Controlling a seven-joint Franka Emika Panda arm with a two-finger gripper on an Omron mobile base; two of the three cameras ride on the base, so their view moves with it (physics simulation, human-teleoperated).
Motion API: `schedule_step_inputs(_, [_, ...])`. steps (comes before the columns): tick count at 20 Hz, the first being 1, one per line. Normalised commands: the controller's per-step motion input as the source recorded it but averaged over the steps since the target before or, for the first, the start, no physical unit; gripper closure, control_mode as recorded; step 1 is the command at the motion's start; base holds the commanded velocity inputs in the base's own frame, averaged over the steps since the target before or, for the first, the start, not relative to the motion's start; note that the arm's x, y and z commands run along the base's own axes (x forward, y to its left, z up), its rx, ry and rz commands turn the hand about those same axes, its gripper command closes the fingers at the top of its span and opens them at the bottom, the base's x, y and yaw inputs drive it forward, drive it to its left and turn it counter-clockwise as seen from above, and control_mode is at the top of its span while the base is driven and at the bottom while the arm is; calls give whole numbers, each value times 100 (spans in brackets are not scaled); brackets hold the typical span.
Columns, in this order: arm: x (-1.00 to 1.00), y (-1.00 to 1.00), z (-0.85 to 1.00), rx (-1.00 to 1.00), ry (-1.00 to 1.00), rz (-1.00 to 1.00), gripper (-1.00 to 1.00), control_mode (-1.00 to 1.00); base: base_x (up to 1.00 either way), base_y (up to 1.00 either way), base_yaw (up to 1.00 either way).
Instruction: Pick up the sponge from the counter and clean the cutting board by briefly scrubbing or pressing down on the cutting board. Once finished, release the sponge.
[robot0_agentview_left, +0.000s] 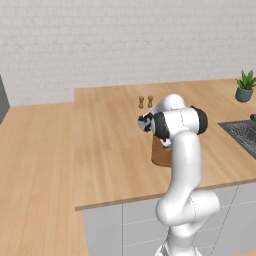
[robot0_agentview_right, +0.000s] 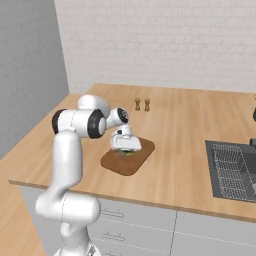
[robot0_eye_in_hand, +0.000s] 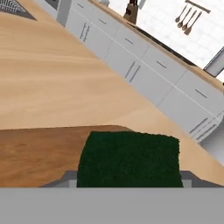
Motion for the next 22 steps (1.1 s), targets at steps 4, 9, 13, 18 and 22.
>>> schedule_step_inputs(4, [-92, 100, -83, -33, 0, -14, 100, -100, 0, 0, 0])
schedule_step_inputs(9, [-100, 100, -99, -28, 0, -11, 100, -100, 0, 0, 0])
schedule_step_inputs(13, [-100, 100, -100, -14, -13, -9, 100, -100, 0, 0, 0])
schedule_step_inputs(18, [-100, 100, -100, -6, -18, -9, 100, -100, 0, 0, 0])
schedule_step_inputs(22, [-100, 100, -100, -6, -1, -9, 100, -100, 0, 0, 0])
